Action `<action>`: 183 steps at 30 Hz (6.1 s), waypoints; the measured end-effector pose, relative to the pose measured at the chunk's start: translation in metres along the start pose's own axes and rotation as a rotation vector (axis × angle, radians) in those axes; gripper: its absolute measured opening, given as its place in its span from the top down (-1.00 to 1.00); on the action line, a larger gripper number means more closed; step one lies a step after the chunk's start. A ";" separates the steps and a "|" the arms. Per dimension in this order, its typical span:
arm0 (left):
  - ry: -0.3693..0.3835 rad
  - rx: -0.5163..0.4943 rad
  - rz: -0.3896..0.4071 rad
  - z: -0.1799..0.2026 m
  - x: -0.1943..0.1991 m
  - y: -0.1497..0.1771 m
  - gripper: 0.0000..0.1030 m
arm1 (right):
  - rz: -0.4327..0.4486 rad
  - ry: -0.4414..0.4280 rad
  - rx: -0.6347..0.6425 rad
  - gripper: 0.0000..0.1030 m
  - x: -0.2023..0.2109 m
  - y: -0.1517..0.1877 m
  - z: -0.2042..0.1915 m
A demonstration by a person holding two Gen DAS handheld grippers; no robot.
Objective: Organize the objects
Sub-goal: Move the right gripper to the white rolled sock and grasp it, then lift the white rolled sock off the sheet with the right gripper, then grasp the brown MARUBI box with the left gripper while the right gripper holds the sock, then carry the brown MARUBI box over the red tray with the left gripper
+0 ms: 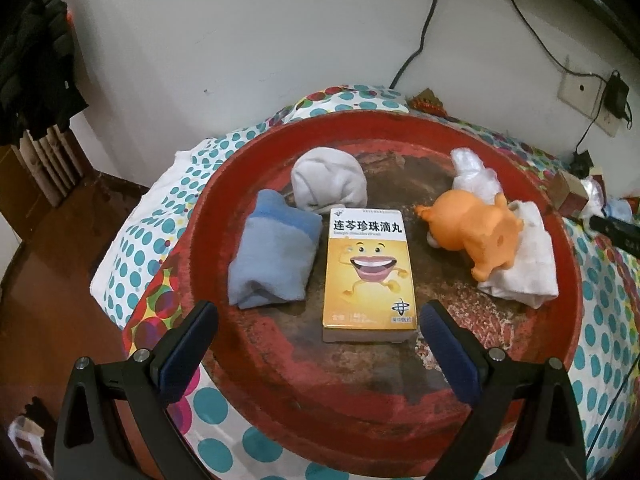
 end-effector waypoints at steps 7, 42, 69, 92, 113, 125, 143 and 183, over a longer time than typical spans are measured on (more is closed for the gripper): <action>-0.002 -0.038 -0.001 0.009 -0.002 0.002 -0.95 | -0.002 0.034 0.025 -0.03 -0.026 -0.013 -0.001; 0.000 -0.098 0.000 0.041 0.010 0.005 -0.96 | 0.056 0.070 -0.073 0.30 0.044 0.071 0.086; 0.217 -0.260 -0.039 0.287 -0.007 -0.077 -0.98 | 0.015 0.058 -0.048 0.29 0.038 0.079 0.094; 0.254 -0.186 -0.198 0.328 -0.096 -0.095 0.17 | -0.001 0.050 -0.046 0.25 0.035 0.082 0.097; 0.276 -0.271 -0.150 0.327 -0.045 -0.077 0.17 | -0.006 0.063 -0.033 0.25 0.034 0.082 0.097; 0.289 -0.302 -0.147 0.319 -0.010 -0.059 0.17 | -0.008 0.073 -0.023 0.25 0.034 0.082 0.097; 0.253 -0.286 -0.095 0.244 0.038 -0.062 0.17 | -0.009 0.088 -0.008 0.25 0.035 0.081 0.098; 0.066 -0.071 -0.153 0.071 -0.056 -0.098 0.17 | -0.009 0.091 -0.004 0.25 0.036 0.081 0.100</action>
Point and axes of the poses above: each gripper's, at about its wrist camera, not at the fingertips, and x roughly against the way its jaws point, z to its right, y to its underside, the point moved 10 cm from there along -x, roughly the way its jaws point, and after that the axes turned 1 degree about x, right-handed, at the moved point
